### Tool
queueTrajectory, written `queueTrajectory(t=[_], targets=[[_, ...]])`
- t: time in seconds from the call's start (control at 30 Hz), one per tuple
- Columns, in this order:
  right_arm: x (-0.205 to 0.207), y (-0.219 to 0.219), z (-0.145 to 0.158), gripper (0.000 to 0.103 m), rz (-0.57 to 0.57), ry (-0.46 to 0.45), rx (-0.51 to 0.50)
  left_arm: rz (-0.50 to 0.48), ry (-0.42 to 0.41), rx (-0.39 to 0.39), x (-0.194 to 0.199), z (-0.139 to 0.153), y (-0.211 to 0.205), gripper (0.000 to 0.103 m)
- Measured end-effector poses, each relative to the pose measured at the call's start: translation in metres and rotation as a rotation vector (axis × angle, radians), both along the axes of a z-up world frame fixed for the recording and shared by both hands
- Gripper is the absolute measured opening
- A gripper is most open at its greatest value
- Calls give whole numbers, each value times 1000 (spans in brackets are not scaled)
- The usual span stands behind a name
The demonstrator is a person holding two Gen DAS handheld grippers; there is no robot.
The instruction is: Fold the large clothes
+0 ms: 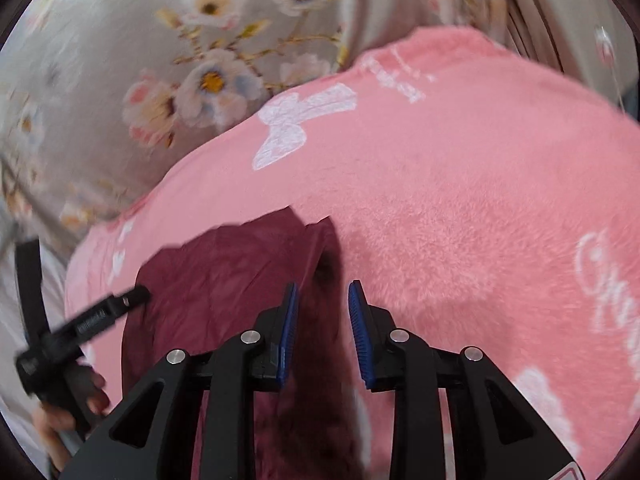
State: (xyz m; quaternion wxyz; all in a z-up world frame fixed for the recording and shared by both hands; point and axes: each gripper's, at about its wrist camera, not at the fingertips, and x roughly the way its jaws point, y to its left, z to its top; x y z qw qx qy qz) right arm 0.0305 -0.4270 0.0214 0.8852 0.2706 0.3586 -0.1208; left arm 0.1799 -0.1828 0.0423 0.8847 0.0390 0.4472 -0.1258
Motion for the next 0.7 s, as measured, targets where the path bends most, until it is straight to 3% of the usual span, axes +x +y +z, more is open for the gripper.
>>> queueTrajectory(t=[0.1,0.2,0.3,0.47,0.7], targets=[[-11,29,6,15,86,20,-78,-13,21,18,-27,-1,6,98],[-12,46,-12,5,132,68,-90,-9,65,28,-45,-19,11,98],[-14,43,-32,4,118,89,-63,3,67,43,-50,-32,16,98],[-21,33,-46,2,102,77,1,8,90,6,-48,-40,21,98],[-24,44,-50,2,95,69,-86,7,57,26,-50,-46,16,98]])
